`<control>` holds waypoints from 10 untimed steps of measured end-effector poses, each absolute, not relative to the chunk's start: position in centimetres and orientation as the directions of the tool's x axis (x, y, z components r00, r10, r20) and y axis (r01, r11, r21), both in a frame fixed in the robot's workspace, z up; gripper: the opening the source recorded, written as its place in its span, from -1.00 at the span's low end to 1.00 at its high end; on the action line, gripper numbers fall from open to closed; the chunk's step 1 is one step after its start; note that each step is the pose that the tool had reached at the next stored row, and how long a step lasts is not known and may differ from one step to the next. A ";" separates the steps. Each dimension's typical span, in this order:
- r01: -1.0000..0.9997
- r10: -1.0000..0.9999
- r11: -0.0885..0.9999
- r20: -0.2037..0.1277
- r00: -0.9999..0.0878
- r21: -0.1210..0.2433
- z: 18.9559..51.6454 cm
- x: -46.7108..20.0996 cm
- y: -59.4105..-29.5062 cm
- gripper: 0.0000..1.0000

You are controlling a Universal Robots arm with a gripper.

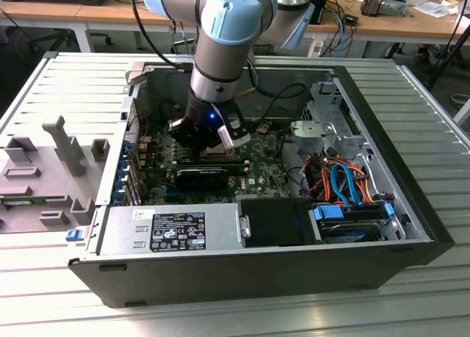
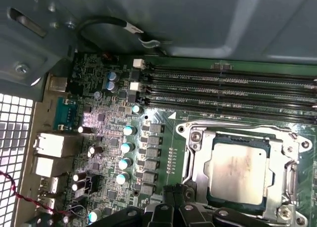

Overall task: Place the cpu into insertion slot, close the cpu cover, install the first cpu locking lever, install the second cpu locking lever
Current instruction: 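Install the second cpu locking lever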

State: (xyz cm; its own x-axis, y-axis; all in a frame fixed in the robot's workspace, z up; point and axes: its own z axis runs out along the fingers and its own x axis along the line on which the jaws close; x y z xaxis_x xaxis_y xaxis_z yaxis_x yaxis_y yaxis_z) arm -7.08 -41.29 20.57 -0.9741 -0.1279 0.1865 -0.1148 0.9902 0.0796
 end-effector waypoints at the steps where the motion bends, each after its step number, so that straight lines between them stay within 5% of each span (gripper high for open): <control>1: -0.115 -0.128 0.990 0.187 -0.974 0.080 21.0 -7.1 -41.3 -0.79; 10: -0.110 -0.133 0.988 0.224 -0.965 0.112 21.2 -3.4 -41.3 -0.79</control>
State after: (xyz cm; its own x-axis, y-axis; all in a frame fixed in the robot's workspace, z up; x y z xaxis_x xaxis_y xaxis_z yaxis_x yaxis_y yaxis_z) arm -3.38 -41.28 21.24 -0.9655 -0.1333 0.2239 -0.1104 0.9876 0.1119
